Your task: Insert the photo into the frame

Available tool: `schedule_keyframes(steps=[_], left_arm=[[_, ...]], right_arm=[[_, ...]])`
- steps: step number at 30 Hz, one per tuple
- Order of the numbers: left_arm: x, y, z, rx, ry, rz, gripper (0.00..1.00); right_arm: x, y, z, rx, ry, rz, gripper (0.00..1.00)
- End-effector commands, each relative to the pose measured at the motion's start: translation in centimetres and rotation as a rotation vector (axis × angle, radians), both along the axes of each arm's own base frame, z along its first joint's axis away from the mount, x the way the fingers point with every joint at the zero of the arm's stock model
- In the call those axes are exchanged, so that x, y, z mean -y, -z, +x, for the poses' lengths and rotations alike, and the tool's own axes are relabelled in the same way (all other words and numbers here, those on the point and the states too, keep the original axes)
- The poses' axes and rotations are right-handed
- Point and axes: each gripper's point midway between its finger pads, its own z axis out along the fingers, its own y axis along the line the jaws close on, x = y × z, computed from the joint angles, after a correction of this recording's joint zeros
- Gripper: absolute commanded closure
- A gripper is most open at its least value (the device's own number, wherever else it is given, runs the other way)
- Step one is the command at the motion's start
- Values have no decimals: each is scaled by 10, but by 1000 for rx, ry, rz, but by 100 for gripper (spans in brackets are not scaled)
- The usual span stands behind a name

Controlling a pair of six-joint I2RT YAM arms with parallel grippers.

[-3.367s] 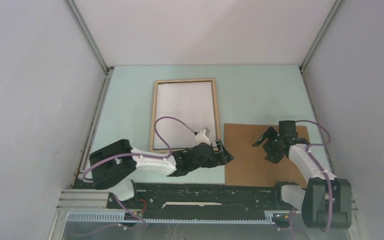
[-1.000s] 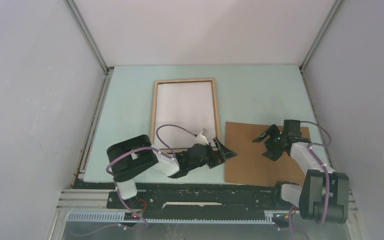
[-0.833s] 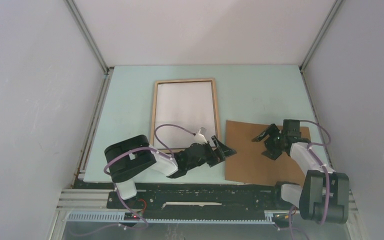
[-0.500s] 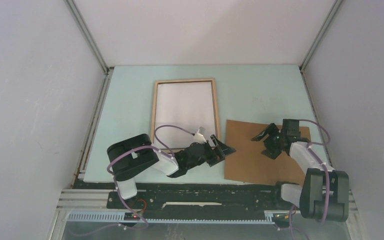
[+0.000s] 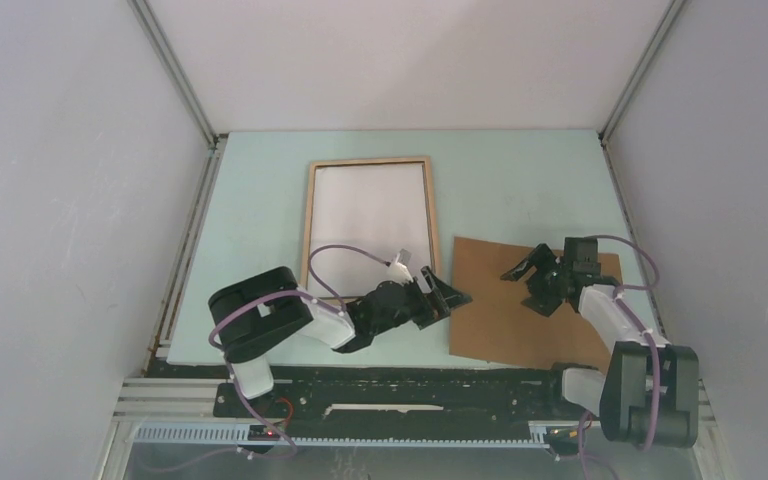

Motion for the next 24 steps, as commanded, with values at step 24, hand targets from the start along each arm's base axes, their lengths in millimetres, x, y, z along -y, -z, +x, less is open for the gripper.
schedule_keyframes(steps=[24], left_arm=[[-45,-101,89,199,-63,-245,72]], right_arm=[[-40,-20,3,53,-313,-65,8]])
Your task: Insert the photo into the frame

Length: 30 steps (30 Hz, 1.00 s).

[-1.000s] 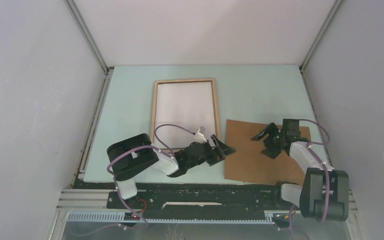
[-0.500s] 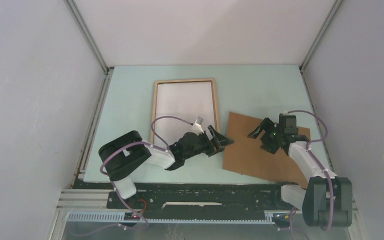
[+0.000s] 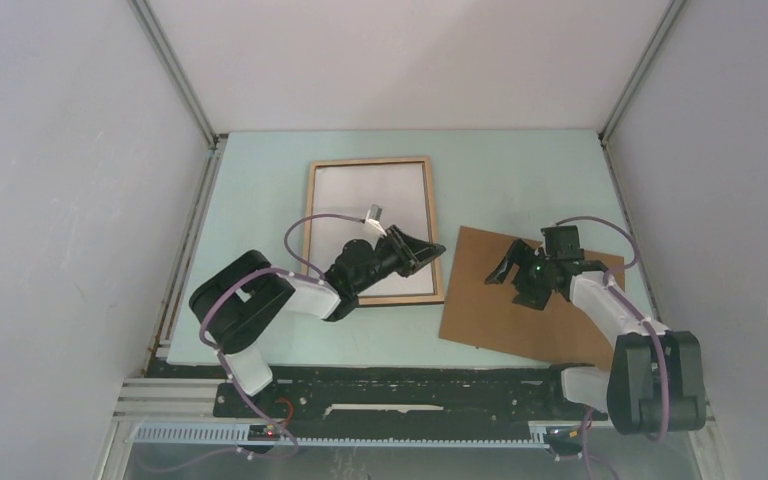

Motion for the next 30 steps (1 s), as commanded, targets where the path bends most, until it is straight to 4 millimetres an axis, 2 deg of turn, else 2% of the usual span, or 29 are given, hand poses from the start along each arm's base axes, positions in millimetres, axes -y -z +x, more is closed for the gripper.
schedule_keyframes(steps=[1,3,5,8,12,16,20,23,30], left_arm=[[-9,-27,-1,72,9,-46,72],[-7,-17,-7,77,43,34,68],[-9,-4,-17,76,55,133,56],[-12,18,-43,102,79,307,38],[-19,39,-75,113,71,501,24],[-16,58,-98,47,82,549,17],[0,75,-112,-45,103,519,13],[13,82,-116,-86,116,470,12],[19,105,-115,-174,98,424,9]], right_arm=[[-10,-4,6,11,-46,13,8],[-9,-5,5,14,-50,-3,8],[-4,-5,4,18,-44,-33,8],[5,-6,2,26,-34,-82,7],[16,-1,0,9,-12,-129,6],[29,8,-1,-34,36,-155,7],[36,17,-4,-81,87,-154,8],[42,22,-5,-99,113,-137,8],[35,26,-4,-106,87,-101,9]])
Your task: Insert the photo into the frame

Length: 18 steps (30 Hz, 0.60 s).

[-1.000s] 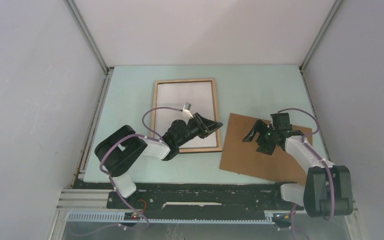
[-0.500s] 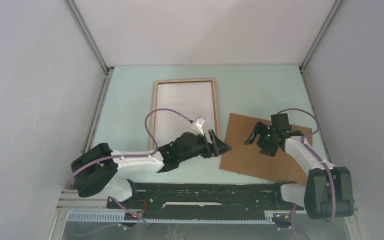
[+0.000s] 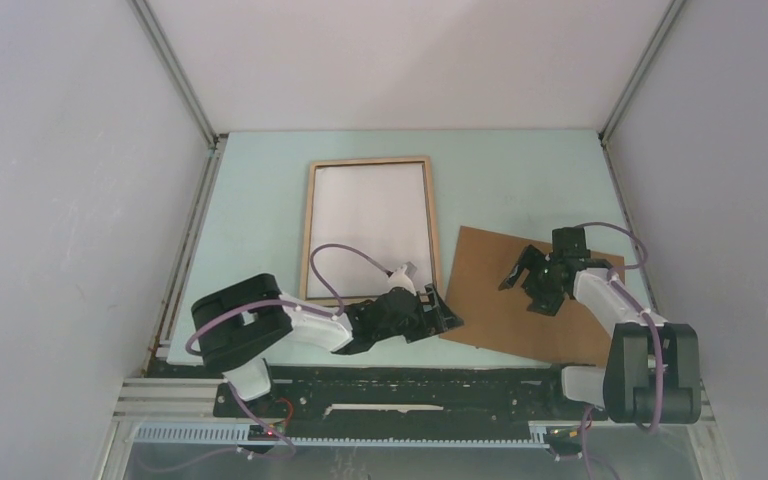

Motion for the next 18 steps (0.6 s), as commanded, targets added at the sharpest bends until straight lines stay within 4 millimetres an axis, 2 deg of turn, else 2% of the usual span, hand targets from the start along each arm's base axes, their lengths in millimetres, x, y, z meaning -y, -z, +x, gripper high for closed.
schedule_keyframes(steps=[1,6,8,14,18], left_arm=[[8,-1,3,-29,-38,-59,8],[14,7,-5,-80,-8,-58,7],[22,-6,-9,-95,38,-130,8],[41,-93,-4,-82,127,-518,19],[47,-132,-5,-88,159,-682,27]], right_arm=[[0,3,5,-1,-9,3,9],[-4,7,5,-9,-23,27,10],[-6,6,5,-5,-28,36,10],[-12,2,6,15,-48,64,10],[-17,-2,7,38,-57,82,10]])
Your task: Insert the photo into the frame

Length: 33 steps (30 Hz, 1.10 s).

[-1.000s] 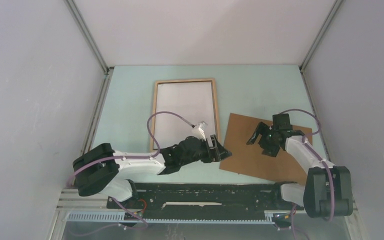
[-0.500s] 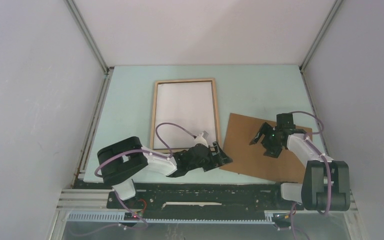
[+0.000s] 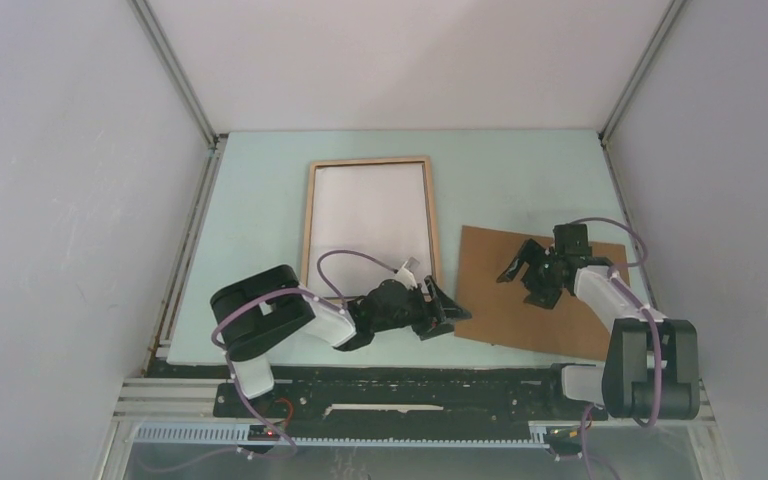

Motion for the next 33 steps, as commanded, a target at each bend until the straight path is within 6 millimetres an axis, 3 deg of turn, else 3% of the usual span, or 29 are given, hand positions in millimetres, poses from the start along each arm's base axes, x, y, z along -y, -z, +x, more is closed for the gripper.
schedule_keyframes(steps=[1,4,9,15,22,26,33], left_arm=[[22,-115,-2,62,62,-443,29],[20,-122,10,74,34,-470,31],[7,-114,38,104,-30,-442,33],[-3,-87,76,103,-80,-379,33],[0,-82,117,160,-74,-301,32],[-3,-84,140,195,-77,-257,32],[-27,-82,170,210,-131,-237,32]], right_arm=[[-11,2,-6,-1,-37,39,10],[-17,2,-3,5,-41,57,10],[-32,-4,0,36,-89,71,9],[-31,-12,10,62,-102,42,8],[-25,-28,25,113,-104,11,6],[-24,-28,30,107,-102,35,6],[-34,-18,34,82,-132,85,6]])
